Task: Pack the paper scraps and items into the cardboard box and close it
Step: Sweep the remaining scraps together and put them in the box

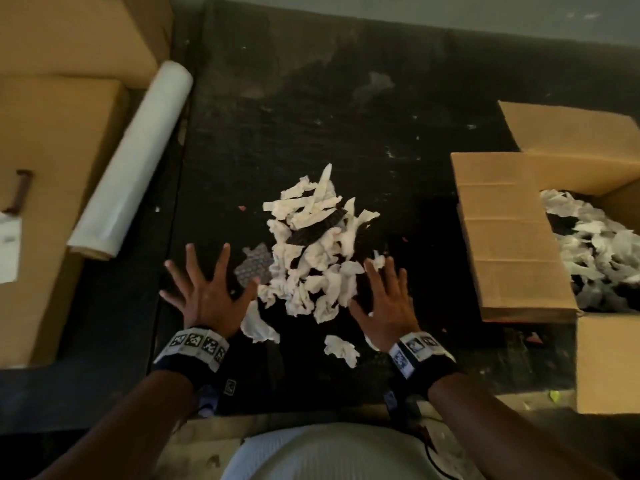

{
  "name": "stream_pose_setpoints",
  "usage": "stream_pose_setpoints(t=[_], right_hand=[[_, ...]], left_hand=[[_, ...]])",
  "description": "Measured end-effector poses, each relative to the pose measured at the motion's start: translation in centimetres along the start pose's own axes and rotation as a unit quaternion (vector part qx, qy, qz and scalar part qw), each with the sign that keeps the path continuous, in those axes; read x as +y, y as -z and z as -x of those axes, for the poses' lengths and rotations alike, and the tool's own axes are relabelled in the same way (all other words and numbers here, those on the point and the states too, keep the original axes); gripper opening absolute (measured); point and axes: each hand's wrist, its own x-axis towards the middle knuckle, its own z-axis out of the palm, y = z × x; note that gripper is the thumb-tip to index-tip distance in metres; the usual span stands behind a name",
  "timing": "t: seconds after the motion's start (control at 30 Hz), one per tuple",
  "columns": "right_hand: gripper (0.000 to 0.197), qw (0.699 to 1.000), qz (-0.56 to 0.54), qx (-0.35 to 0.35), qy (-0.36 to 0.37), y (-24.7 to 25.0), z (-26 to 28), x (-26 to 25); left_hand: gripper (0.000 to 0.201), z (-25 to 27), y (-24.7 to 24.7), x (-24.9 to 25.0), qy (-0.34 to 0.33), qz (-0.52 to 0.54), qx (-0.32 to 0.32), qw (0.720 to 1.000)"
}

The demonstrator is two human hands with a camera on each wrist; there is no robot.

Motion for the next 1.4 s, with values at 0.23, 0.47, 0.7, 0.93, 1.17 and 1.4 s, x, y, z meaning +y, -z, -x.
stream_pose_setpoints(t=[0.23,0.47,0.7,0.93,1.17,1.4], right_hand=[[0.105,0.974,0.121,-0.138,0.132,-6.0,5.3,-0.6],[0.102,0.969,0.081,-0.095,0.211,-6.7,-0.8,-2.1],[0.074,0.981,0.016,0.051,0.184,-1.2,0.2,-1.0],[0.097,0.995,0.075,-0.048,-0.041,-2.0,6.7,5.8],[0.078,0.998,-0.042,-0.025,0.043,-4.9,5.0,3.8],[0.083,0.981,-0.015,0.031,0.190,-4.2,1.6,-1.6]], left_hand=[[0.093,2.0,-3.2,-1.8,0.004,-0.012,-0.077,0.997],[0.093,4.0,-4.8,2.3,-0.165,0.042,-0.116,0.978],[0.101,5.4,-3.9,1.4,-0.181,0.003,-0.077,0.981],[0.099,7.2,-5.8,-0.8,-0.198,-0.010,-0.125,0.972],[0.106,7.7,-7.6,1.5,-0.208,-0.019,-0.146,0.967],[0.109,7.3,-7.2,3.4,-0.207,-0.013,-0.104,0.973]])
